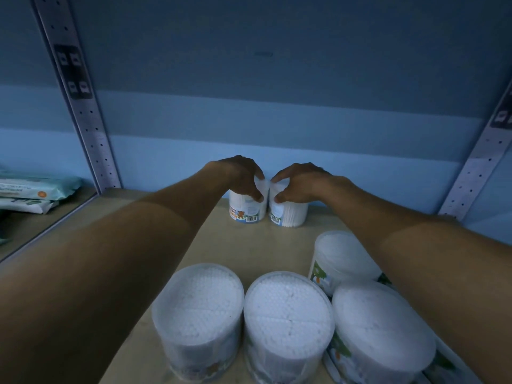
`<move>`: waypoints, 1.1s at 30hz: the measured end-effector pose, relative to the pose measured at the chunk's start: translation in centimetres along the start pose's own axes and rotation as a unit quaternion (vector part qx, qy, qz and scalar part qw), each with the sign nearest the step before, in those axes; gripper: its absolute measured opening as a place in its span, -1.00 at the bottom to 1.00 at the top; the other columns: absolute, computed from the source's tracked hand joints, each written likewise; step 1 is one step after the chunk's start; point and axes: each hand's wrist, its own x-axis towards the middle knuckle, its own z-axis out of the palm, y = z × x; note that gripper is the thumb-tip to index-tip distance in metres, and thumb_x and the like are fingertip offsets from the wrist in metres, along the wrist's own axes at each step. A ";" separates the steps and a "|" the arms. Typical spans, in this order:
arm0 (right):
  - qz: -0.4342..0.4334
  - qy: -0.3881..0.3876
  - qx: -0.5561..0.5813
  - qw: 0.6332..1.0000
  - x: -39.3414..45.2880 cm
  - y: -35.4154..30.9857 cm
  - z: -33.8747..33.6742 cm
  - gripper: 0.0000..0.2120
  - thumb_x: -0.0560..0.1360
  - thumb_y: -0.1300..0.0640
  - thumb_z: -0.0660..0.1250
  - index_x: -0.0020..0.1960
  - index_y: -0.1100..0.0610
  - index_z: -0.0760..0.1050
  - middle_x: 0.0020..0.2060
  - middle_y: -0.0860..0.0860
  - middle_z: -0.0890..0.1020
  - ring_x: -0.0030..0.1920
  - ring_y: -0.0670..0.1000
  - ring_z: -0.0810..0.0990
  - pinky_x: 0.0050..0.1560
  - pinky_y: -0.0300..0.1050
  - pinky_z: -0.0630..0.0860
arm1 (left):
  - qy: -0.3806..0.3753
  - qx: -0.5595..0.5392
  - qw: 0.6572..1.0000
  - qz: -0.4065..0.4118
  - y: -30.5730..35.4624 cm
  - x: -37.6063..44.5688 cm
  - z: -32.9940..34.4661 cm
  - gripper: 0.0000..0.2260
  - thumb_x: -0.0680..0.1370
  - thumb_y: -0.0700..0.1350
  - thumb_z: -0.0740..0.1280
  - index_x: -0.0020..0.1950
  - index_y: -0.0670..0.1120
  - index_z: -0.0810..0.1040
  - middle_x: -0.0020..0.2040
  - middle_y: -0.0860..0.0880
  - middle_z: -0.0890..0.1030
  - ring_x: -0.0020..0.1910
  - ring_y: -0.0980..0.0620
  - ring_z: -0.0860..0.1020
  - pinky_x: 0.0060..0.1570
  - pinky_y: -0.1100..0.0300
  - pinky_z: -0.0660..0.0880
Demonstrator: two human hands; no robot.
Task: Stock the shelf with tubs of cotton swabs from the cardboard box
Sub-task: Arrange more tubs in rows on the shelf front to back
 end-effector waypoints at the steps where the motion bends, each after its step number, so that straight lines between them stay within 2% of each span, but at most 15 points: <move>1: -0.001 0.000 0.001 1.000 -0.4 -0.2 0.0 -0.43 0.46 -0.17 0.42 0.44 -0.24 0.39 0.48 -0.03 0.36 0.43 0.12 0.37 0.34 0.02 0.42 | -0.003 0.004 1.000 -0.002 0.0 -0.4 0.0 -0.36 0.43 0.25 0.43 0.47 0.15 0.37 0.48 0.01 0.36 0.43 -0.05 0.35 0.35 0.01 0.37; 6: -0.025 0.000 -0.015 1.000 -2.8 -1.2 0.1 -0.44 0.48 -0.16 0.42 0.45 -0.21 0.40 0.49 -0.05 0.37 0.45 0.10 0.35 0.36 0.00 0.35 | 0.002 0.019 1.000 0.004 0.3 -3.2 0.1 -0.37 0.45 0.26 0.41 0.48 0.13 0.37 0.48 0.02 0.36 0.45 -0.04 0.31 0.36 0.02 0.36; 12: -0.029 0.012 0.019 0.999 -5.6 -2.1 0.6 -0.44 0.43 -0.17 0.47 0.41 -0.21 0.46 0.47 -0.06 0.41 0.42 0.11 0.39 0.36 0.01 0.39 | -0.001 0.003 1.000 0.008 0.2 -6.8 0.1 -0.36 0.40 0.25 0.46 0.44 0.11 0.43 0.42 0.01 0.47 0.36 -0.05 0.45 0.31 0.02 0.43; 20: -0.030 -0.002 0.038 0.999 -9.0 -3.4 0.6 -0.42 0.36 -0.19 0.48 0.37 -0.26 0.48 0.43 -0.07 0.46 0.39 0.12 0.42 0.33 -0.01 0.43 | -0.005 -0.004 1.000 0.015 0.3 -10.8 0.0 -0.36 0.42 0.24 0.45 0.46 0.09 0.41 0.42 0.00 0.45 0.37 -0.05 0.44 0.30 0.06 0.43; 24: -0.029 -0.020 0.045 0.998 -10.0 -3.8 0.5 -0.33 0.26 -0.27 0.46 0.36 -0.30 0.46 0.43 -0.07 0.45 0.40 0.11 0.42 0.36 0.06 0.42 | -0.025 -0.004 1.000 0.012 0.5 -12.2 -0.2 -0.33 0.44 0.24 0.43 0.49 0.09 0.35 0.45 0.00 0.41 0.39 -0.06 0.42 0.29 0.09 0.41; 29: -0.039 -0.026 0.032 0.998 -10.6 -4.0 -1.3 -0.32 0.42 -0.28 0.43 0.47 -0.14 0.37 0.49 -0.08 0.37 0.44 0.06 0.38 0.40 -0.03 0.36 | -0.040 -0.009 0.999 0.003 0.4 -13.4 -1.0 -0.31 0.48 0.24 0.38 0.55 0.08 0.25 0.51 0.00 0.33 0.46 -0.06 0.34 0.33 0.08 0.33; 33: -0.020 -0.006 0.002 1.000 -10.8 -4.5 -2.0 -0.40 0.43 -0.29 0.41 0.37 -0.03 0.47 0.38 -0.01 0.48 0.33 0.07 0.47 0.25 -0.06 0.44 | -0.050 -0.018 0.998 -0.016 -0.1 -13.7 -1.7 -0.30 0.50 0.23 0.35 0.57 0.09 0.20 0.55 0.01 0.27 0.50 -0.04 0.28 0.40 0.06 0.28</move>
